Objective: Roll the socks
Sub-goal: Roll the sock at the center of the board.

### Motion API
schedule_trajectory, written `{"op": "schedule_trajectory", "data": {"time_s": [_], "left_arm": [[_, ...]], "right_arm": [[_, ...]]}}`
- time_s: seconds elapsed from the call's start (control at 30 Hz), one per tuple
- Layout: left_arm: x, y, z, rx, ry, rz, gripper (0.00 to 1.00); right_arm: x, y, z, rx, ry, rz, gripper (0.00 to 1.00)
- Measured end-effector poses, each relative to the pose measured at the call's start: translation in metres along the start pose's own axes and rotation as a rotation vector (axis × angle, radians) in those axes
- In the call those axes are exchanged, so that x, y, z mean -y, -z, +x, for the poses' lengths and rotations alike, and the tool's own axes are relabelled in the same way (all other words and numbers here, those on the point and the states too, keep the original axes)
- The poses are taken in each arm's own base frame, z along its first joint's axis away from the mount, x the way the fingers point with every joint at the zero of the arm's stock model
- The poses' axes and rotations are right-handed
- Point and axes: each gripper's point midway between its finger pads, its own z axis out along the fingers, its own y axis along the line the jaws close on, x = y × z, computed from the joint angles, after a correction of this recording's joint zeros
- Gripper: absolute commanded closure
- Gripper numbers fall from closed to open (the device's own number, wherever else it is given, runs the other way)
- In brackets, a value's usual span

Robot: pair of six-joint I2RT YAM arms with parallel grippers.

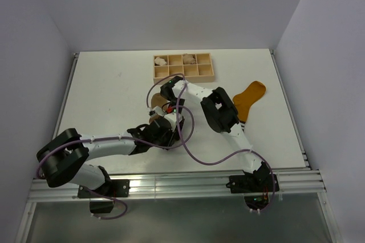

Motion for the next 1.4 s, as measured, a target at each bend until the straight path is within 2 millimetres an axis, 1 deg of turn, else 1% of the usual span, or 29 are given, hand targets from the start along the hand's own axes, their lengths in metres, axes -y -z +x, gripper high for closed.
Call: {"op": "schedule_trajectory", "data": {"time_s": [0.1, 0.13, 0.37, 0.47, 0.57, 0.6, 0.67, 0.7, 0.8, 0.83, 0.9, 0.93, 1.1, 1.4], "left_arm": [[0.001, 0.000, -0.002, 0.002, 0.022, 0.000, 0.51], [0.002, 0.000, -0.002, 0.002, 0.030, -0.001, 0.51], [0.002, -0.003, -0.002, -0.009, 0.042, -0.009, 0.51], [0.001, -0.006, -0.002, -0.015, 0.044, -0.019, 0.55], [0.000, -0.008, -0.001, -0.021, 0.053, -0.030, 0.62], [0.000, -0.008, -0.001, -0.022, 0.056, -0.033, 0.71], [-0.002, -0.010, 0.000, -0.026, 0.061, -0.047, 0.81], [-0.003, -0.010, 0.000, -0.026, 0.063, -0.050, 0.89], [-0.002, -0.012, -0.001, -0.027, 0.074, -0.048, 0.97], [-0.001, -0.012, -0.001, -0.027, 0.078, -0.047, 0.99], [-0.001, -0.012, -0.002, -0.027, 0.080, -0.046, 0.99], [-0.001, -0.013, -0.002, -0.024, 0.082, -0.044, 1.00], [0.001, -0.015, -0.005, -0.019, 0.098, -0.025, 1.00], [-0.003, -0.016, -0.008, -0.031, 0.196, 0.052, 1.00]], "right_arm": [[0.000, 0.000, 0.000, 0.000, -0.003, 0.001, 1.00], [0.000, 0.000, 0.000, 0.000, -0.004, 0.001, 1.00], [0.000, 0.000, 0.000, 0.001, -0.010, 0.002, 1.00], [0.000, 0.000, 0.000, 0.001, -0.011, 0.002, 1.00], [0.000, 0.000, 0.000, 0.001, -0.011, 0.002, 1.00], [0.000, 0.000, 0.000, 0.000, -0.011, 0.002, 1.00], [0.000, 0.001, 0.001, -0.001, -0.012, 0.003, 0.98], [0.000, 0.001, 0.001, 0.000, -0.012, 0.003, 0.98], [0.000, 0.002, 0.003, 0.003, -0.013, 0.006, 0.91], [0.001, 0.002, 0.003, 0.005, -0.014, 0.008, 0.85], [0.001, 0.003, 0.004, 0.011, -0.017, 0.009, 0.80], [0.001, 0.003, 0.005, 0.016, -0.017, 0.011, 0.74], [0.001, 0.010, 0.008, 0.065, -0.018, 0.025, 0.62], [0.021, 0.040, 0.017, 0.249, -0.026, 0.163, 0.56]]}}
